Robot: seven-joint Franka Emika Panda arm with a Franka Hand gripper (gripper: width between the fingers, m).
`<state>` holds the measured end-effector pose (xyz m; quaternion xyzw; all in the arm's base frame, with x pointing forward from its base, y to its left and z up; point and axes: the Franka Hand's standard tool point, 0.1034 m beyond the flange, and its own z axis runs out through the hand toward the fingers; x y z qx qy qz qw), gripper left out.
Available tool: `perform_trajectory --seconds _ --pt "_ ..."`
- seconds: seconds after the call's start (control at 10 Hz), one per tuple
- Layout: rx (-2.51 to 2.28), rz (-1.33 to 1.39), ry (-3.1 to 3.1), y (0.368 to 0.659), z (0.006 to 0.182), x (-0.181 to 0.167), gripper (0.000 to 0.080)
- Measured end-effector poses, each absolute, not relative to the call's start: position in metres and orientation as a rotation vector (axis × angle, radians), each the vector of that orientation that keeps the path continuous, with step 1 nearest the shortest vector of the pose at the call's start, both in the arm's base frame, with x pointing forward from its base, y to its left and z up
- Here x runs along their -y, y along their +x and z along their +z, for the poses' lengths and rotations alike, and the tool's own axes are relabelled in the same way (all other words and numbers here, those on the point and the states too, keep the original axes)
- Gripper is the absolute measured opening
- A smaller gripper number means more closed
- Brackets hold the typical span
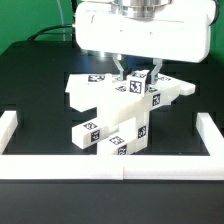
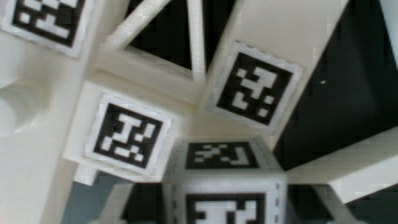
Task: Assemble chair
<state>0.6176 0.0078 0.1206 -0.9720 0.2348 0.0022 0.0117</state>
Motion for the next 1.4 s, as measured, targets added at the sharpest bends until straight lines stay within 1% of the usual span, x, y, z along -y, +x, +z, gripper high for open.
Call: perform_trajectory --seconds 0.4,0.7,1.2,1.4 --pt "-0.818 0.008 -3.009 0.6176 0.1206 -0.0078 0.0284" --pt "-1.074 0.012 -2.927 0.6176 0.1205 -0.0082 0.0285" --pt "-1.678 0.025 -2.613 0.6179 0.1202 -0.0096 0.0285" --pt "-1.805 0.033 -2.519 0.6181 0.1202 -0.0100 0.0286"
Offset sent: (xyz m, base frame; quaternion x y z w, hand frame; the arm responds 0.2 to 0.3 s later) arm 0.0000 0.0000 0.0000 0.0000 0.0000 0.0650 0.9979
